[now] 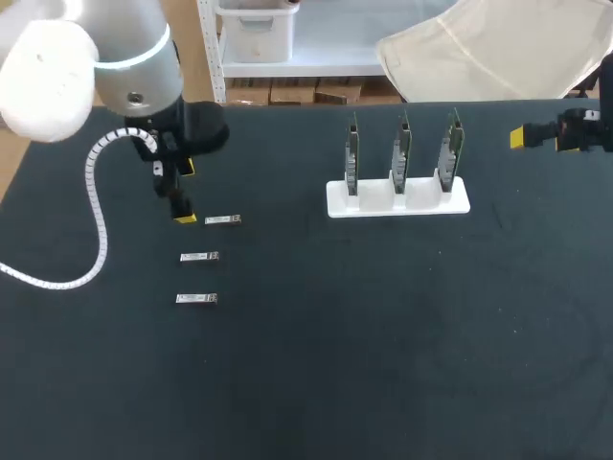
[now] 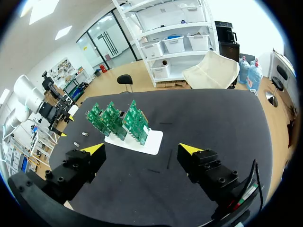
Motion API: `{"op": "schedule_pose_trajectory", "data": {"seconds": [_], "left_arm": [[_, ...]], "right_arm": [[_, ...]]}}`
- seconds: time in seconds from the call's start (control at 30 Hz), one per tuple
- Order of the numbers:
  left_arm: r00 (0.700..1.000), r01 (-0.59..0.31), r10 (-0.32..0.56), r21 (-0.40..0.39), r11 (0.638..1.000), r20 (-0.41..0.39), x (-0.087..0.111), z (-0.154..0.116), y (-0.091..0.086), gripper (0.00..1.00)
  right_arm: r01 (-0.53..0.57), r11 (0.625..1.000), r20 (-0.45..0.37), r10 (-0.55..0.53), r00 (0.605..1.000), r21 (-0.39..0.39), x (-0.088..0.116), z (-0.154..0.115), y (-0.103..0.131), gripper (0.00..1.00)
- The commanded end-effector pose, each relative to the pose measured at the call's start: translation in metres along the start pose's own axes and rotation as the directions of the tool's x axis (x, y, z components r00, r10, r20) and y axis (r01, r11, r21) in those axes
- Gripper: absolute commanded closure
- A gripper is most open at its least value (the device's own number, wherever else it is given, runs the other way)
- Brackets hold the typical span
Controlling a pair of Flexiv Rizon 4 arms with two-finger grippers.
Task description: Pick up the optical module with the left hand, and insert it into the network port with the right hand.
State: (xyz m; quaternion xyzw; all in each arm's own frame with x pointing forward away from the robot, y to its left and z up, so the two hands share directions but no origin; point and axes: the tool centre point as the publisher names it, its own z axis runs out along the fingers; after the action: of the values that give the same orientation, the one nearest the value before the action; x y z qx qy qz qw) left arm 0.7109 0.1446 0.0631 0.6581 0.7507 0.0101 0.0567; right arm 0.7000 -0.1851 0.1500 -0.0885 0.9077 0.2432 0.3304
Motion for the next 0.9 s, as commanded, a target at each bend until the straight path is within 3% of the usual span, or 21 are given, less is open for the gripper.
{"op": "schedule_pose_trajectory", "data": {"seconds": [0.03,0.57,0.9], "left_arm": [[1.0,0.011,-0.011,-0.011,1.0,0.011,-0.003,0.006,0.006,0.0],[0.998,0.067,-0.067,0.018,0.998,0.011,-0.01,0.027,0.013,0.0],[0.998,0.067,-0.067,-0.035,0.997,-0.002,-0.018,0.046,0.016,0.0]], "right_arm": [[0.0,1.0,0.0,0.0,1.0,0.0,0.0,0.0,0.0,0.0],[0.0,1.0,0.0,0.0,1.0,0.0,0.0,0.0,0.0,0.0],[0.0,1.0,0.0,0.0,1.0,0.0,0.0,0.0,0.0,0.0]]}}
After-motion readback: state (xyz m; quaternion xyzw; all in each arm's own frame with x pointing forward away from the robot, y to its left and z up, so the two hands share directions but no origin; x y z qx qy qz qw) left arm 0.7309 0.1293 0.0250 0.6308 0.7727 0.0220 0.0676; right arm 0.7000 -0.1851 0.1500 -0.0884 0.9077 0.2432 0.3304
